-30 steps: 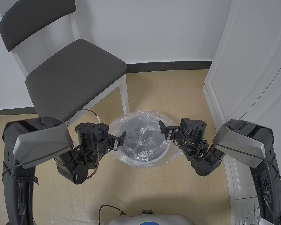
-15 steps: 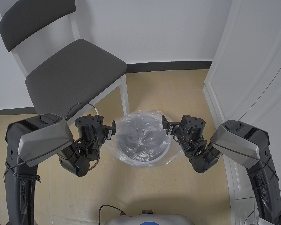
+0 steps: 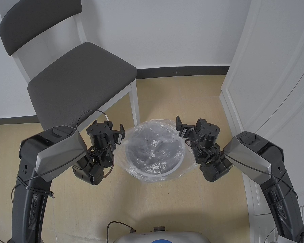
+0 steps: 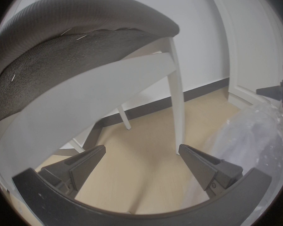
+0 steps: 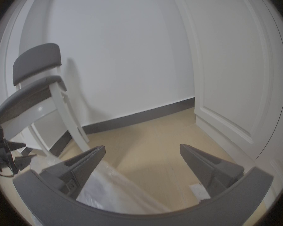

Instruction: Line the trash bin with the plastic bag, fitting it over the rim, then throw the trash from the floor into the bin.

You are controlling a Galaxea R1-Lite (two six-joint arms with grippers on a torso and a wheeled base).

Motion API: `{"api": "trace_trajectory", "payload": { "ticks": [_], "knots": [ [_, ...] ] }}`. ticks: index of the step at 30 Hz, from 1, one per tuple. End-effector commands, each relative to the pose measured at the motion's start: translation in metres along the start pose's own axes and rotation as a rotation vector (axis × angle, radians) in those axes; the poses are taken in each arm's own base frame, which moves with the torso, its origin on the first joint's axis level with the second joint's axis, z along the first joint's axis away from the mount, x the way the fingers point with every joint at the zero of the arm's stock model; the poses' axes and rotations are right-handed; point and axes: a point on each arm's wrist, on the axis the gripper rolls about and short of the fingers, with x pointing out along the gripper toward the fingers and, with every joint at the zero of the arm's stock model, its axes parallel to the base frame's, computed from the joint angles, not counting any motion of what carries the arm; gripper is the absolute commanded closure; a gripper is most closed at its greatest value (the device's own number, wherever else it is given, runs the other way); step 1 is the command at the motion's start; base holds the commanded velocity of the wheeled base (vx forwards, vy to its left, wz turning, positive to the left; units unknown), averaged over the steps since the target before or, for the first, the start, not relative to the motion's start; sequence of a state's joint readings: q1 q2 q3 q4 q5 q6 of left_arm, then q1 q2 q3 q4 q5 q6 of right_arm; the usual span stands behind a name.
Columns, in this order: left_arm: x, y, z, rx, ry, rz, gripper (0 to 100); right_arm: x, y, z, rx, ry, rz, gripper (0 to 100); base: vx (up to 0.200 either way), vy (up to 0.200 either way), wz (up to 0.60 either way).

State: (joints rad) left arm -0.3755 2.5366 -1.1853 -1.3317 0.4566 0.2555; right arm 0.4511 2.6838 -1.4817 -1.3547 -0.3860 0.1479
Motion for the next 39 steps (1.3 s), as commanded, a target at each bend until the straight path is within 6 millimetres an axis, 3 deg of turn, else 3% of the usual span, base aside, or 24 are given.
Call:
{"api": "trace_trajectory", "payload": {
  "ticks": [1, 10, 17, 21, 26, 31, 39],
  "knots": [
    [0.010, 0.000, -0.003, -0.010, -0.010, 0.058, 0, 0.009, -0.003, 0.003, 0.034, -0.049, -0.028, 0, 0.000, 0.000, 0.00],
    [-0.017, 0.007, 0.026, -0.034, -0.032, 0.008, 0, -0.020, 0.004, 0.065, 0.033, -0.036, -0.008, 0, 0.000, 0.000, 0.00],
    [-0.045, 0.016, 0.040, -0.053, -0.021, -0.108, 0, -0.079, -0.005, 0.055, -0.084, 0.281, 0.119, 0, 0.000, 0.000, 0.00],
    [-0.057, 0.018, 0.034, -0.040, 0.007, -0.193, 0, -0.100, -0.006, 0.048, -0.110, 0.388, 0.201, 0, 0.000, 0.000, 0.00],
    [-0.060, 0.018, 0.032, -0.038, 0.013, -0.225, 0, -0.102, -0.008, 0.044, -0.127, 0.404, 0.212, 0, 0.000, 0.000, 0.00],
    [-0.072, 0.016, 0.009, -0.009, 0.123, -0.374, 0, -0.098, -0.008, 0.025, -0.138, 0.426, 0.209, 0, 0.000, 0.000, 0.00],
    [-0.064, 0.006, -0.020, 0.053, 0.192, -0.360, 0, -0.079, -0.009, 0.006, -0.132, 0.403, 0.170, 0, 0.000, 0.000, 0.00]
  ]
}}
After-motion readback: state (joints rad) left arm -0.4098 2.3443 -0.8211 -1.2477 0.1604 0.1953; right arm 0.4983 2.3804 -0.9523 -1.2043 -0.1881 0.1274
